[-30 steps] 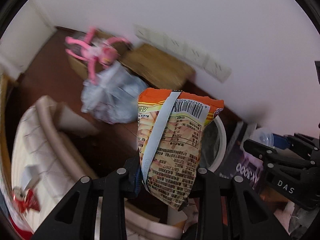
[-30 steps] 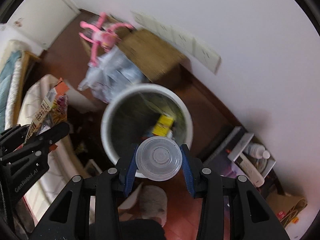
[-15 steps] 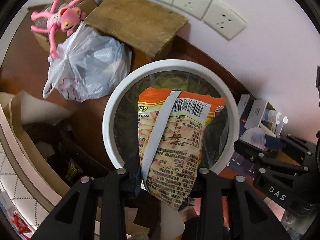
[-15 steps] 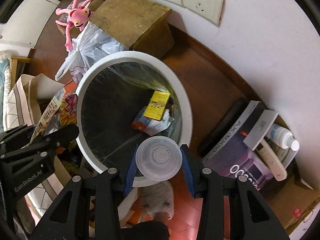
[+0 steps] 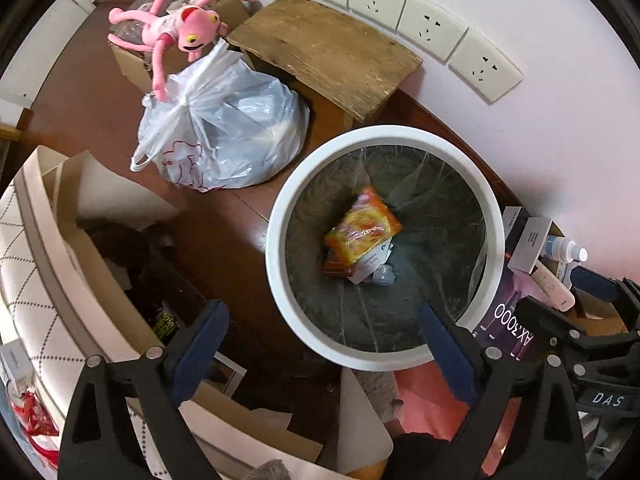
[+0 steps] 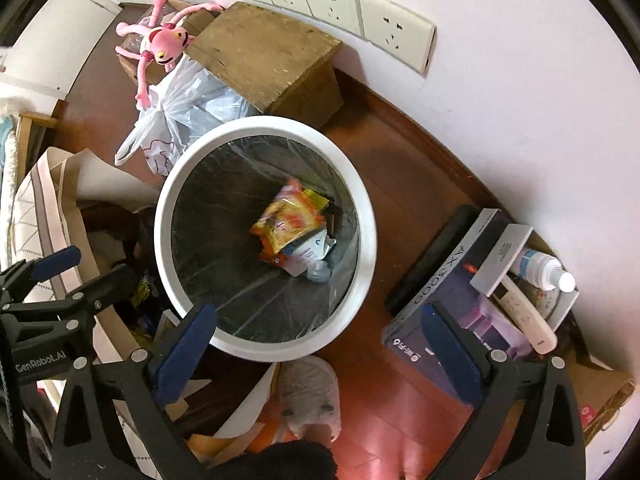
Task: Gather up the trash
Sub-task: 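Carry the clear lid and orange bag over the white bin and release both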
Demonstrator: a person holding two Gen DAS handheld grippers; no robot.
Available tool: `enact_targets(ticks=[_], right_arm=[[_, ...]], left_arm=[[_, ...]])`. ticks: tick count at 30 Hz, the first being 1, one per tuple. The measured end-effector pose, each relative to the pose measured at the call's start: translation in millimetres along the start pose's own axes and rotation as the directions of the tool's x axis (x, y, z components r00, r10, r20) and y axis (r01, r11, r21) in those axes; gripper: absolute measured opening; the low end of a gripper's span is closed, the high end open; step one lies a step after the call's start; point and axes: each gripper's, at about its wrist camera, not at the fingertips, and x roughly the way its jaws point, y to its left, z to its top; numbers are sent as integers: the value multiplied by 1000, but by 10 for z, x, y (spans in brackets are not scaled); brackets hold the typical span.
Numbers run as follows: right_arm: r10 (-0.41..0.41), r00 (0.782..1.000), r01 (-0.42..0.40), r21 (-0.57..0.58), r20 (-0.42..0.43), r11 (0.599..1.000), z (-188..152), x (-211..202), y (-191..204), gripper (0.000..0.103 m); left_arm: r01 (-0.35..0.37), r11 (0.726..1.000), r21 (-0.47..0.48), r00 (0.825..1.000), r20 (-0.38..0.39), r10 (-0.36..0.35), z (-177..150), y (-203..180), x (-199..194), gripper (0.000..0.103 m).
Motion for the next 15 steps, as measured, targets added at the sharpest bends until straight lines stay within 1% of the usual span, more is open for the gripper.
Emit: enact_targets(ticks=[3,9,15], right_arm=[[-32,999,32,-11,27,999,-51,-142,52,103],[-40,996,42,-17,79,999,-181,-487,135,103],[-34,988,39,-30,149,999,-361,-911,237,103]], left_arm=[[-8,1000,-2,1000,23,8,-56,9,-122,97],[-18,1000,-10,997,75,19,-171,31,-424,97],[-37,999,-19,988,148,39,-352,39,-802,97]])
